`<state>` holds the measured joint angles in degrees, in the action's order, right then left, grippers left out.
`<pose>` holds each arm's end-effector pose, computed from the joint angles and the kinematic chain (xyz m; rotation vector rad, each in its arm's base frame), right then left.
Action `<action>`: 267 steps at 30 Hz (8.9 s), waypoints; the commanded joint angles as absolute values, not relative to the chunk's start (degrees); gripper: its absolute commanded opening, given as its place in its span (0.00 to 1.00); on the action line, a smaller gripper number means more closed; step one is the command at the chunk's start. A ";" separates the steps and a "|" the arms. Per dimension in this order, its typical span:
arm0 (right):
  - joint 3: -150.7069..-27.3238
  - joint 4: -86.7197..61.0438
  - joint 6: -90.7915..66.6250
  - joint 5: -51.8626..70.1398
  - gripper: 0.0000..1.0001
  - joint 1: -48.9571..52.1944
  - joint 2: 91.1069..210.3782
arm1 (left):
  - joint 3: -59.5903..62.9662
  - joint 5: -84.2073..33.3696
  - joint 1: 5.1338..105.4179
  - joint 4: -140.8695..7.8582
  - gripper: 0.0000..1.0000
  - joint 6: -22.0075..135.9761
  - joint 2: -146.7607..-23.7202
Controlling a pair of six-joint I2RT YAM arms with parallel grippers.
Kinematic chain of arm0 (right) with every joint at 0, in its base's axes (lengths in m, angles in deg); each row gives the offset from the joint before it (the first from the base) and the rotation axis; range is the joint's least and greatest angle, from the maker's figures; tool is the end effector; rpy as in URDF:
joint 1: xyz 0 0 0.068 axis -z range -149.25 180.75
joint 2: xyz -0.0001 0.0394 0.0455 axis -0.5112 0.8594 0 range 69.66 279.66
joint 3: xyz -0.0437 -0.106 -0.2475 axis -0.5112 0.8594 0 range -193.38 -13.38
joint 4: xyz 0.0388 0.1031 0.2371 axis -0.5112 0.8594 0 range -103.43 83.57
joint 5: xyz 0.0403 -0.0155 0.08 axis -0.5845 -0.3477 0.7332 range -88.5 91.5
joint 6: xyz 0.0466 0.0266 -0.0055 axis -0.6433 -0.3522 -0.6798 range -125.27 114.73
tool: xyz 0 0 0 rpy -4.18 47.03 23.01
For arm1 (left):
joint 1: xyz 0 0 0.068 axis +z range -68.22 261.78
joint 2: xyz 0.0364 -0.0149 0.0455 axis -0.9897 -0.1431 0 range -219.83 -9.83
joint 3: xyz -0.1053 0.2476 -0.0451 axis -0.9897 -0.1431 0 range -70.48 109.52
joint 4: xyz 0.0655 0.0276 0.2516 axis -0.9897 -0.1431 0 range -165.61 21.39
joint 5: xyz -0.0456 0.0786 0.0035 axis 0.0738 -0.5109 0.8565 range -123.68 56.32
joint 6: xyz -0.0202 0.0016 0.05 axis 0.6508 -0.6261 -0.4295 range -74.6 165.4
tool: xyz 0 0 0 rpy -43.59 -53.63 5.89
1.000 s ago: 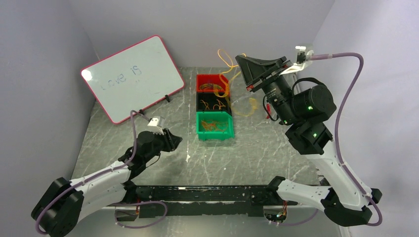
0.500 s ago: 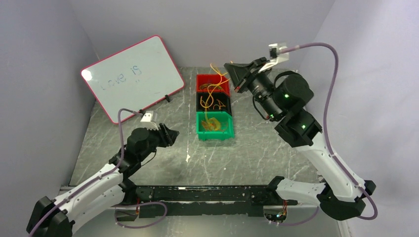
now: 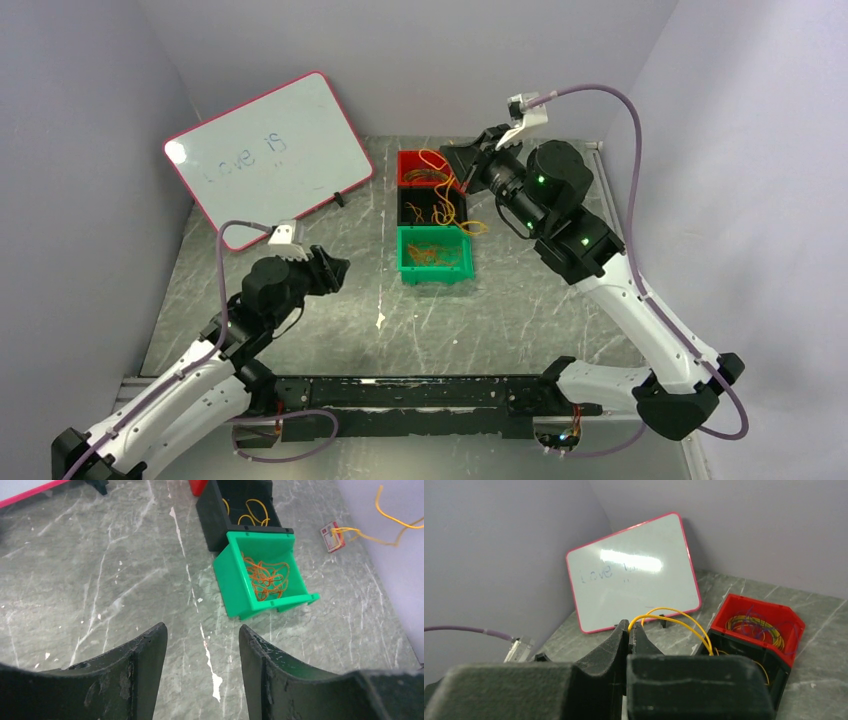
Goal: Untangle the cables
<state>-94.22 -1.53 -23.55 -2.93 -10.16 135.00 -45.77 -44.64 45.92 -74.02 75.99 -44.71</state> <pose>0.1826 0.1545 0.4836 -0.2425 1.5385 0.7662 0.1337 -0.0883 0.2510 -0.0505 1.8845 -0.6314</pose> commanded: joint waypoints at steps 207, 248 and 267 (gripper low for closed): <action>-109.22 35.55 25.52 21.89 0.63 -0.29 178.21 | -22.18 -34.00 67.01 -91.34 0.61 63.41 -53.73; -108.92 31.78 26.52 9.88 0.62 -4.15 187.24 | -22.38 -33.84 67.01 -92.68 0.60 63.65 -52.59; -109.62 31.68 9.29 3.23 0.09 -5.93 187.15 | -22.84 -34.57 67.01 -92.94 0.60 63.74 -52.42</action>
